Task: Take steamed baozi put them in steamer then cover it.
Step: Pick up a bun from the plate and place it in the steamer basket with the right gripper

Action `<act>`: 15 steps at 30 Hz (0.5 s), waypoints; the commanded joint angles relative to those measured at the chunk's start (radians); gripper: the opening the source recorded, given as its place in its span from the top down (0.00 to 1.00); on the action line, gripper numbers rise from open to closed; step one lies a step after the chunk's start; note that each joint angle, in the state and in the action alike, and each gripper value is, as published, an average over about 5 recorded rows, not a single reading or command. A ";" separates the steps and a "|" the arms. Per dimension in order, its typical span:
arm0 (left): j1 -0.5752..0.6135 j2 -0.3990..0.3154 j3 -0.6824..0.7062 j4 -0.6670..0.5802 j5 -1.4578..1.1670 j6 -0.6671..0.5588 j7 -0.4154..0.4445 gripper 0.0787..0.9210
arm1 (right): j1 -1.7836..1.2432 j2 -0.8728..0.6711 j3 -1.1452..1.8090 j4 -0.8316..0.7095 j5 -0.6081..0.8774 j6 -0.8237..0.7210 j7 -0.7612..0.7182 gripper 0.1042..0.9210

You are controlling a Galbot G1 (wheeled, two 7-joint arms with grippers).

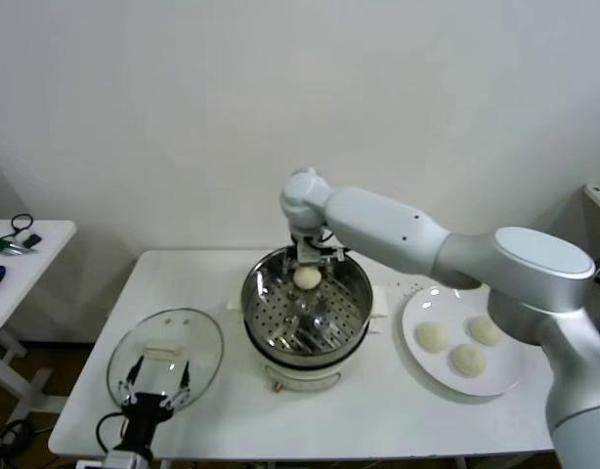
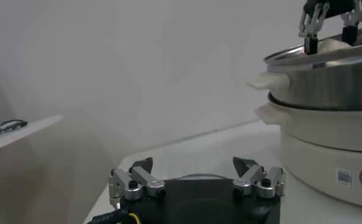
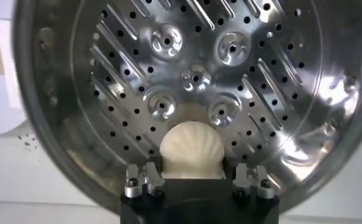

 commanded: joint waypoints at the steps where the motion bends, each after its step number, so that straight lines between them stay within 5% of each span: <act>1: 0.002 0.002 -0.001 0.004 -0.002 -0.001 -0.001 0.12 | -0.037 0.030 0.007 -0.022 -0.031 0.004 0.009 0.29; 7: 0.002 -0.001 0.000 0.003 -0.003 0.000 -0.001 0.12 | -0.018 0.017 0.020 0.004 -0.014 0.002 -0.006 0.14; 15: 0.000 0.000 0.005 -0.004 -0.002 0.005 0.000 0.12 | 0.106 -0.082 -0.012 0.118 0.170 -0.016 -0.056 0.12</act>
